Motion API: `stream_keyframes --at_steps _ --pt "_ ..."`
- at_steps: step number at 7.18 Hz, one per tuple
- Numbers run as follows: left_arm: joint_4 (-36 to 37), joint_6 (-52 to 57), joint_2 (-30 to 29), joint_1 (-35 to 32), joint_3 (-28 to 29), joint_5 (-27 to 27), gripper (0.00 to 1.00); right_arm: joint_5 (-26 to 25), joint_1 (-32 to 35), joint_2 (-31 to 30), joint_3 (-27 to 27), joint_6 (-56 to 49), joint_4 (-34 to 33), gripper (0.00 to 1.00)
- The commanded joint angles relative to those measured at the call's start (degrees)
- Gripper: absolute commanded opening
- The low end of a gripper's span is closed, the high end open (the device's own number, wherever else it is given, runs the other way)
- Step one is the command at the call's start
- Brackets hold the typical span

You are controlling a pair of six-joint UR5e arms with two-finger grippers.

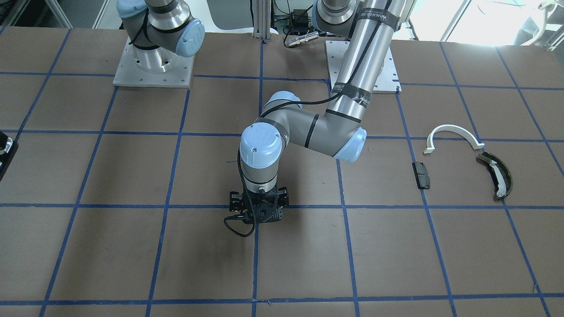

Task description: Place bearing gear from tray to pile

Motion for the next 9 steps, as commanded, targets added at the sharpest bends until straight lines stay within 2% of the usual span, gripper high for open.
stream_keyframes --at_steps 1,2,3,4,5,6,8,9 --pt "-0.56 0.56 0.61 -0.61 -0.16 0.27 0.75 -0.05 -7.20 8.69 -0.03 -15.30 -9.73 1.00" --pt "-1.09 0.74 0.97 -0.43 -0.25 0.18 0.34 -0.05 -8.69 11.86 0.24 -20.93 -12.22 1.00" --pt "-1.53 1.00 0.19 -0.43 -0.08 0.18 0.06 0.82 -11.92 14.76 0.24 -25.95 -13.98 1.00" --pt "-1.53 1.09 -0.17 -0.43 0.45 0.35 0.00 0.92 -13.61 17.58 -0.20 -28.18 -16.35 0.97" --pt "-1.71 1.18 0.09 -0.17 0.80 0.27 0.00 2.48 -15.37 19.00 -0.11 -28.98 -17.15 0.95" --pt "-2.32 1.44 1.05 1.57 0.98 0.01 0.00 3.54 -15.64 20.06 -0.11 -30.38 -18.12 0.88" --pt "-8.18 8.26 5.08 6.05 -0.43 0.18 0.00 5.48 -15.82 20.85 0.24 -29.96 -18.39 0.84" --pt "-12.04 13.00 7.71 10.69 -0.69 0.27 0.00 5.57 -15.82 21.73 0.33 -29.87 -18.74 0.82"
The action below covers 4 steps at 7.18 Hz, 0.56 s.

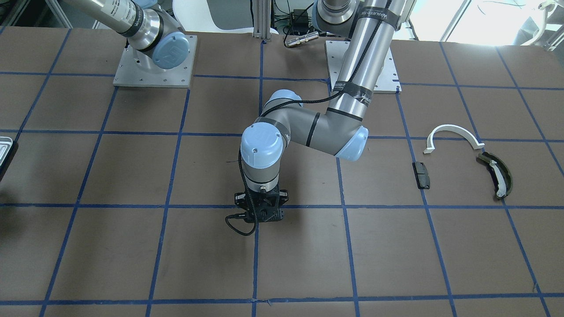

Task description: Place bearing gear from tray to pile

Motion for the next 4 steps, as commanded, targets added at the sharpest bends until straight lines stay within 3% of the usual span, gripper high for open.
stream_keyframes --at_steps 1,3,4 --pt "-9.14 13.23 6.54 10.62 -0.92 4.26 0.00 0.46 -0.05 1.07 0.65 -0.22 -2.90 0.80" --pt "-8.94 31.43 11.57 25.02 -7.56 6.85 0.00 0.02 -0.05 1.25 0.66 0.13 -3.02 0.69" --pt "-4.83 37.42 12.37 31.09 -11.09 6.85 0.00 -0.07 -0.14 1.25 0.66 0.39 -2.93 0.56"
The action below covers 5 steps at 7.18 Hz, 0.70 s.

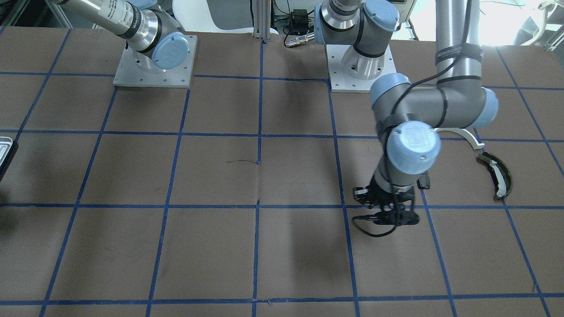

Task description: Place bearing gear from tray to pile

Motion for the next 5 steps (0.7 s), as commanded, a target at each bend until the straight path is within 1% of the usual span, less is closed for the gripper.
stream_keyframes --at_steps 1,2,3,4,5 --pt "4.02 14.09 1.86 13.93 -5.83 0.75 0.00 0.00 -0.06 0.03 0.01 0.31 -0.06 0.48" --pt "4.46 24.24 2.04 20.34 -6.46 0.58 0.00 -0.26 -0.06 -0.06 0.10 0.83 0.47 0.33" --pt "5.42 29.47 0.48 26.58 -6.20 0.32 0.00 -0.35 -0.06 -0.15 0.10 1.01 0.82 0.25" --pt "4.39 30.40 0.37 30.65 -6.98 -0.12 0.00 -0.61 -0.06 -0.23 0.19 1.10 0.91 0.19" --pt "4.47 30.75 -0.24 31.47 -8.03 -1.95 0.00 -0.79 -0.06 -0.58 0.10 1.62 1.35 0.15"
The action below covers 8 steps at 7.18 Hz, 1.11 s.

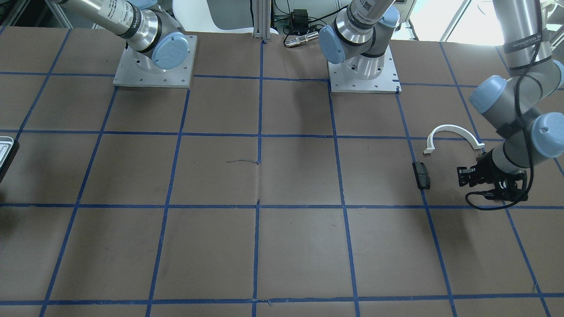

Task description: Place bearing gear from tray to pile

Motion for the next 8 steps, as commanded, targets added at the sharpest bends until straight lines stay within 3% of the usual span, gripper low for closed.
stream_keyframes --at_steps 1,2,3,4,5,7,8 --pt "0.92 1.68 -1.45 3.20 -2.13 -1.57 0.00 -0.23 0.00 -0.49 -0.21 2.38 1.45 0.14" --pt "0.93 1.69 -1.71 3.46 -2.23 -1.57 0.02 0.29 0.61 -3.19 -0.99 8.93 4.15 0.15" --pt "0.93 1.69 -2.24 3.46 -1.62 -1.48 0.46 0.73 2.70 -7.83 -0.65 15.60 9.92 0.16" --pt "0.75 1.34 -2.42 3.20 -0.22 -1.65 0.81 -0.13 8.38 -11.18 -0.65 20.02 13.20 0.16" --pt "-0.12 0.73 -1.29 1.20 1.53 -3.13 0.86 -0.14 13.05 -14.78 -0.48 27.20 17.41 0.16" --pt "-3.87 -2.17 0.47 -6.17 10.64 -5.60 0.88 -0.40 25.51 -16.57 -0.65 40.66 18.86 0.16" --pt "-5.56 -1.57 0.57 -7.07 13.65 -20.49 0.92 0.20 30.88 -16.57 -0.48 50.03 18.95 0.16"
